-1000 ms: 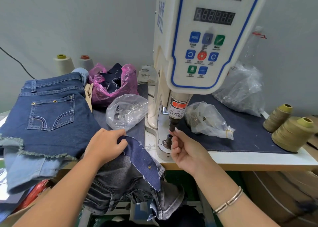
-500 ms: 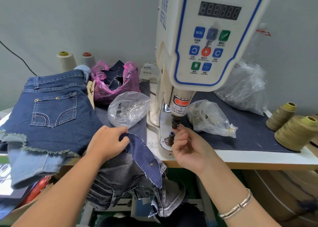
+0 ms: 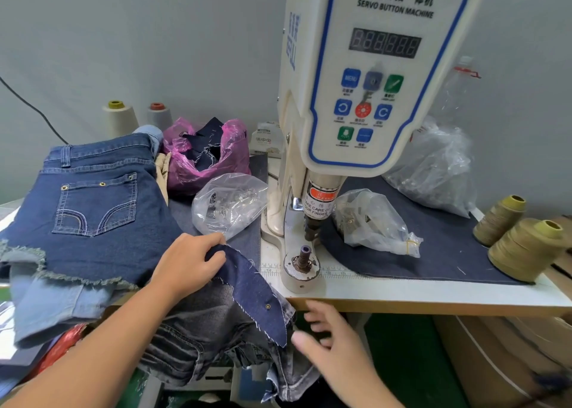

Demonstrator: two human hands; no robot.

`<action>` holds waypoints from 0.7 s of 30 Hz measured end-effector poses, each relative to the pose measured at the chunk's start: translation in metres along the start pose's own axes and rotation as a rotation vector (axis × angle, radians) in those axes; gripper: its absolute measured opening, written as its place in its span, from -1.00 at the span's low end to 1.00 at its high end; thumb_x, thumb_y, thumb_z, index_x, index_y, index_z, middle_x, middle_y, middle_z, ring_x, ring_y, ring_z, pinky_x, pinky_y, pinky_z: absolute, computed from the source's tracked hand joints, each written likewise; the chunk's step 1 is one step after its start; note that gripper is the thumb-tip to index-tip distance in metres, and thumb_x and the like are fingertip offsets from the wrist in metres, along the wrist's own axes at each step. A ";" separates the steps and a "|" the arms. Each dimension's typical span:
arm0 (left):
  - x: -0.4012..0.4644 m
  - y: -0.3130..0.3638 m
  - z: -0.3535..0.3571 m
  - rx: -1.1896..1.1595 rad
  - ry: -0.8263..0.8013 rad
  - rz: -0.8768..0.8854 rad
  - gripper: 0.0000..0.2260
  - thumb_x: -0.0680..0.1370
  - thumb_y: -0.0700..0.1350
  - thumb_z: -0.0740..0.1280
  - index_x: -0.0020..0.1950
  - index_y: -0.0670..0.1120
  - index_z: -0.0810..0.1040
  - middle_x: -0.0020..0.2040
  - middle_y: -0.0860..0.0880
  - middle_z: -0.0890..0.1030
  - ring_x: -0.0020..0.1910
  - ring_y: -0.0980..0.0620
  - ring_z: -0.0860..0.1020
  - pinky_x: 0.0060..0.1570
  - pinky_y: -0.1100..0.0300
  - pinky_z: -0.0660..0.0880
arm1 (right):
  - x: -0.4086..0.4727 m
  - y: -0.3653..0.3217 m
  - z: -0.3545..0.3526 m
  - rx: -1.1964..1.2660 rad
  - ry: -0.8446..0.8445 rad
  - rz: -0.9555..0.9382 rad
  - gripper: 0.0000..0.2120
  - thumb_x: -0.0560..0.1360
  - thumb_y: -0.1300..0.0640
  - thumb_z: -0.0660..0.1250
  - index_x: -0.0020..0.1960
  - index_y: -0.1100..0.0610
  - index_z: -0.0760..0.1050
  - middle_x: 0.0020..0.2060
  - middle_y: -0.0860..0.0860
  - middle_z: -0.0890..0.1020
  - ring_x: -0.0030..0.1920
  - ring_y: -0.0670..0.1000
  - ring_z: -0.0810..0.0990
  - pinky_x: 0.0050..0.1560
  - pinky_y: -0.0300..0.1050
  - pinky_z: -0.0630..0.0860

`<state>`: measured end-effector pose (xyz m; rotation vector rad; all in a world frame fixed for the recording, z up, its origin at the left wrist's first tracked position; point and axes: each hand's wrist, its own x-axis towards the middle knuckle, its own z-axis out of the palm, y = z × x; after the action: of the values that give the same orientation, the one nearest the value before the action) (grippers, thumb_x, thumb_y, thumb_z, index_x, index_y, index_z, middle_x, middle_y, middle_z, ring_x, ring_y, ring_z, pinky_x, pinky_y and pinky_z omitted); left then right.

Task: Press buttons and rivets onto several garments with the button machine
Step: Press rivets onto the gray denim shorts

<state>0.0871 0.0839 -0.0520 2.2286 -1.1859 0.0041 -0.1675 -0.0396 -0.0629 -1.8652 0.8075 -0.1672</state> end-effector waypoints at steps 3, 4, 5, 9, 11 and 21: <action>0.000 0.002 -0.003 -0.042 -0.020 0.003 -0.86 0.38 -0.04 0.16 -0.29 -0.06 0.44 -0.46 -0.01 0.48 -0.39 -0.01 0.46 -0.29 0.00 0.42 | 0.010 0.024 0.014 -0.471 -0.152 0.105 0.05 0.15 -0.38 0.38 0.51 -0.15 -0.02 0.40 -0.15 0.29 0.40 -0.10 0.29 0.35 -0.14 0.23; 0.001 0.004 -0.004 -0.051 -0.027 -0.004 -0.86 0.38 -0.04 0.16 -0.29 -0.07 0.45 -0.47 -0.01 0.49 -0.39 -0.01 0.47 -0.28 -0.02 0.44 | 0.016 0.029 0.019 -0.596 -0.156 0.091 0.09 0.17 -0.40 0.36 0.52 -0.13 -0.10 0.44 -0.12 0.25 0.44 -0.05 0.23 0.40 -0.05 0.18; 0.001 0.004 -0.005 -0.061 -0.027 -0.012 -0.86 0.38 -0.04 0.17 -0.29 -0.07 0.45 -0.47 -0.02 0.49 -0.40 -0.01 0.48 -0.28 -0.03 0.45 | 0.022 0.033 0.025 -0.664 -0.151 0.055 0.07 0.20 -0.40 0.34 0.53 -0.11 -0.13 0.46 -0.10 0.22 0.47 -0.03 0.20 0.44 -0.01 0.13; 0.000 0.009 -0.009 -0.093 -0.036 -0.026 -0.86 0.38 -0.07 0.18 -0.30 -0.12 0.44 -0.47 -0.05 0.48 -0.40 -0.05 0.46 -0.27 -0.06 0.44 | 0.037 0.038 0.039 -0.639 -0.125 -0.065 -0.53 0.45 -0.11 0.26 0.35 -0.08 0.33 0.27 0.01 0.47 0.28 0.07 0.43 0.35 -0.06 0.27; -0.001 0.011 -0.012 -0.113 -0.044 -0.023 -0.83 0.38 -0.09 0.17 -0.29 -0.18 0.43 -0.46 -0.10 0.47 -0.40 -0.08 0.44 -0.27 -0.07 0.41 | 0.038 0.027 0.034 -0.457 -0.170 -0.047 -0.86 0.52 0.07 0.21 -0.12 -0.08 0.53 -0.01 0.10 0.56 -0.08 0.01 0.50 0.00 -0.19 0.41; -0.002 0.029 -0.037 -0.226 0.145 -0.010 -0.78 0.51 -0.34 0.33 0.10 -0.10 0.50 0.01 -0.03 0.51 0.00 0.07 0.46 0.03 0.27 0.33 | -0.008 -0.068 -0.019 0.724 -0.526 -0.043 -0.76 0.33 0.28 0.29 -0.04 0.20 0.63 -0.19 0.07 0.70 -0.20 -0.02 0.68 -0.17 -0.27 0.55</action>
<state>0.0738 0.0918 -0.0073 2.0014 -1.0424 0.0261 -0.1520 -0.0341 0.0066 -1.1545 0.2768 0.0132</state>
